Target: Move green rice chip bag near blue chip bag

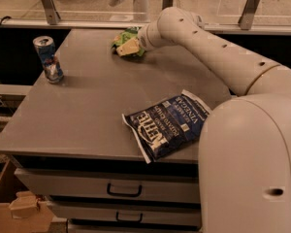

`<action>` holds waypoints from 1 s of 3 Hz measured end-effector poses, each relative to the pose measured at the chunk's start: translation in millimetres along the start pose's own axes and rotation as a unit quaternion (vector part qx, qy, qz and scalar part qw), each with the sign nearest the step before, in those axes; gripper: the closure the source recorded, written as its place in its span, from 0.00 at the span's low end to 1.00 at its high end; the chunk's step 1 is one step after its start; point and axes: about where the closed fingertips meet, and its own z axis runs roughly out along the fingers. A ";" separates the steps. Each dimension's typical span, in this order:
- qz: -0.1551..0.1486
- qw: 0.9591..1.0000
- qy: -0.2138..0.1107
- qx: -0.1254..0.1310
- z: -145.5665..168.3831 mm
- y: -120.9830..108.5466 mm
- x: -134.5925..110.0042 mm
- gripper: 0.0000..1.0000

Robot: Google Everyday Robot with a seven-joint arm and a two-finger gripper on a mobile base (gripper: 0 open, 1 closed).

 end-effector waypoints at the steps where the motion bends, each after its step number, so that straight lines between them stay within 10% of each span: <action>1: -0.013 1.000 -0.004 0.012 -8.9 -3.4 -9.6 0.73; 3: -0.150 0.987 -0.030 0.046 -86.3 -18.3 -87.7 1.00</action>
Offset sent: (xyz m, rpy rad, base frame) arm -0.0175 -0.0238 0.1204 -0.2106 -0.2573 0.0717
